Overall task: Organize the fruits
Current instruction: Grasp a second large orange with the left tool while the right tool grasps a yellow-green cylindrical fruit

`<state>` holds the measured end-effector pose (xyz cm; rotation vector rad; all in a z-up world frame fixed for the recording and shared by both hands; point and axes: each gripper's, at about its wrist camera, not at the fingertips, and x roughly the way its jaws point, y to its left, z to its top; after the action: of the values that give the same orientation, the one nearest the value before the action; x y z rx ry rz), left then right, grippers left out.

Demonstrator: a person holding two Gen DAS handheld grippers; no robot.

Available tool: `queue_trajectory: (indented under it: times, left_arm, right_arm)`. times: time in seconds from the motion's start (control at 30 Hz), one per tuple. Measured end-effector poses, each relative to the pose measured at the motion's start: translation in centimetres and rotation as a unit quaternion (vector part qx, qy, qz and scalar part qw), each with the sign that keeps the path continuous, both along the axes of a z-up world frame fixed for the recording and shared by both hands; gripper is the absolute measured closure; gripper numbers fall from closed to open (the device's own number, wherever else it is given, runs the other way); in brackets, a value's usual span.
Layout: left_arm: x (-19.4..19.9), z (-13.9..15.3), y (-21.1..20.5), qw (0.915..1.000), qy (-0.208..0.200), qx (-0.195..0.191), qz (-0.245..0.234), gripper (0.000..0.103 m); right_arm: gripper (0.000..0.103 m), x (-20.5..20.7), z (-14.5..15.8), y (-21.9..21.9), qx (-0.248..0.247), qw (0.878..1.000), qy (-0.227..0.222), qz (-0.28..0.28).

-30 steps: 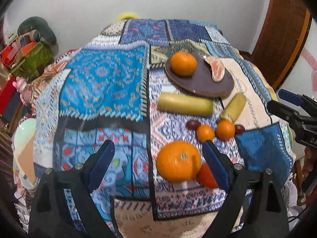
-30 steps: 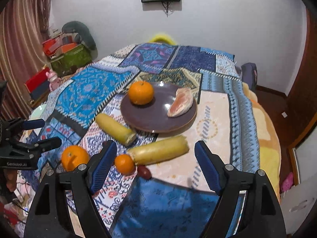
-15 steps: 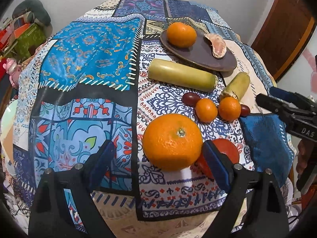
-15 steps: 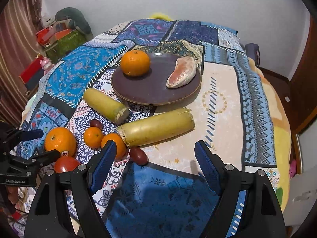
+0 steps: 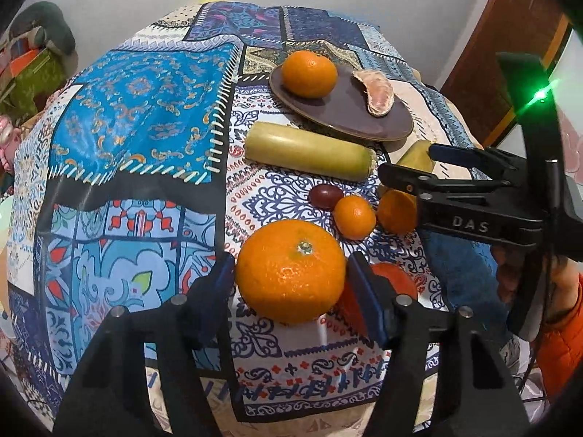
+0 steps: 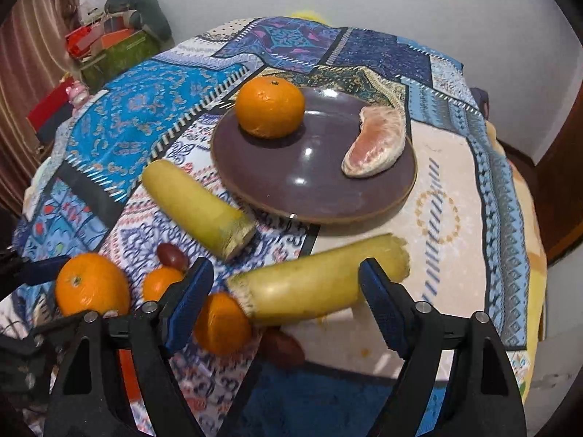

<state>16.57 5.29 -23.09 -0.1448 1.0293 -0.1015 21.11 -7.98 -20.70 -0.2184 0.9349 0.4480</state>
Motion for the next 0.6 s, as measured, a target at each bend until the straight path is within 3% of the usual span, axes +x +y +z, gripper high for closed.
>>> queue_trajectory:
  times: [0.2,0.43,0.6]
  left_arm:
    - [0.9,0.2,1.1,0.9996,-0.006,0.02,0.017,0.04]
    - [1.8,0.0,3.0,0.9986,-0.008,0.029,0.044,0.04]
    - [2.0,-0.1,3.0,0.9985,-0.004,0.033,0.043,0.04]
  right_arm:
    - [0.02,0.4,-0.1,-1.0,-0.013,1.0,0.0,0.01]
    - [0.021,1.7,-0.9,-4.5,0.0,0.999,0.038,-0.018]
    - [0.021,1.6,-0.8,-5.9,-0.006,0.999,0.033,-0.032]
